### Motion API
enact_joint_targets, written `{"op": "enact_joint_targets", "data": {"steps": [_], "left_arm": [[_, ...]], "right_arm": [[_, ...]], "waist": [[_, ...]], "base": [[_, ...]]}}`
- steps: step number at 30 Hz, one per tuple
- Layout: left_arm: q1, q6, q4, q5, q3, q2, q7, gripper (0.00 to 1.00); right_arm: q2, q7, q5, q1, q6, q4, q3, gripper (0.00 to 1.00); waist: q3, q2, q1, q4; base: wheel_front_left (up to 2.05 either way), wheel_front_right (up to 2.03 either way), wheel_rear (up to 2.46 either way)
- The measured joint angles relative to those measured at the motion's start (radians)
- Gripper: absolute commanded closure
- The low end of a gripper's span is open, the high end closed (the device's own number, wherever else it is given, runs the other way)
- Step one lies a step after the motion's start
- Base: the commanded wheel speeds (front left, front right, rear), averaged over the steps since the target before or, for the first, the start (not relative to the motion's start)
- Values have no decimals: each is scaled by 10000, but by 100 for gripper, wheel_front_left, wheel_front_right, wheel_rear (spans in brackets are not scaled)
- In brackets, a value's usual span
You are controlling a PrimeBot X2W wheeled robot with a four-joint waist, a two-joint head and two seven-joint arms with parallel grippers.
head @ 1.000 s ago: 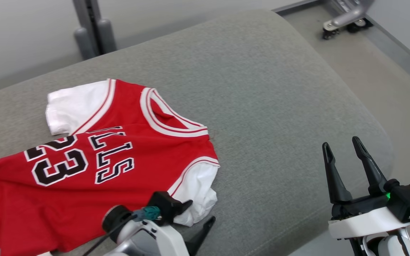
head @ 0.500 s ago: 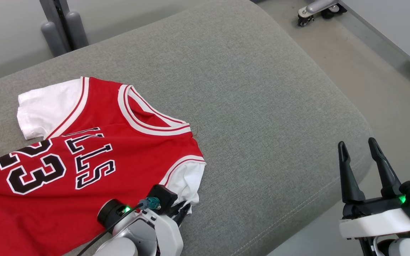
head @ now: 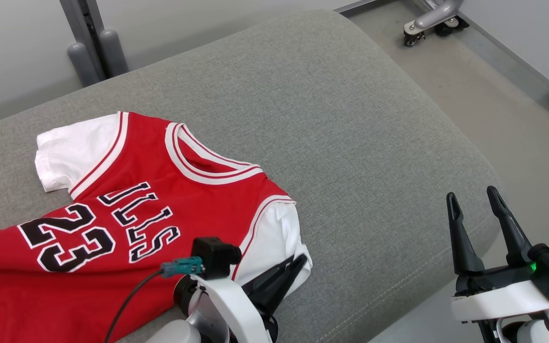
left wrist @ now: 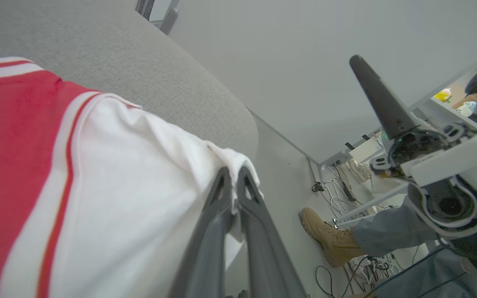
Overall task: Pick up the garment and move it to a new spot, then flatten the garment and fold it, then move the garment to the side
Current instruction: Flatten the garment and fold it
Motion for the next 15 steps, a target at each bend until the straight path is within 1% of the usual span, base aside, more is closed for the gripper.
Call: {"op": "enact_joint_targets", "data": {"steps": [1,2,3,6,8,10,11,12,15], "left_arm": [[45,4,58,79,-67,12,-4,16],[41,31,203,224,-188,31,31,16],[45,31,382,412,-337,40,17,0],[46,-201,690,717,-834,-117,-215,0],[47,-374,596,675,-1103,-278,-445,0],[37,-437,470,686,-1068,-376,-911,0],[2,-439,453,895,-1047,-316,-1175,0],[-60,-389,456,1208,-953,-194,-1480,0],[-130,163,543,1603,-395,92,-2297,0]], "right_arm": [[-2,-2,-25,-1,0,6,4,0],[0,-2,-33,-3,0,15,17,0],[-2,-2,-35,-5,0,27,25,0],[2,-2,-61,-15,0,67,69,0],[0,0,-123,-15,0,113,105,0],[0,0,-209,-10,0,144,104,0],[-4,0,-270,0,0,150,84,0],[-4,0,-316,9,0,148,52,0],[-2,0,-489,70,0,98,-29,0]], "waist": [[-4,0,0,4],[-9,0,0,7],[-10,0,0,9],[-14,0,0,21],[-43,0,0,36],[-90,0,0,89],[-112,0,0,153],[-133,0,0,238],[-212,0,0,574]], "base": [[0,0,0],[0,0,0],[0,0,0],[0,0,0],[0,0,0],[0,0,0],[0,0,0],[0,0,0],[0,0,0]]}}
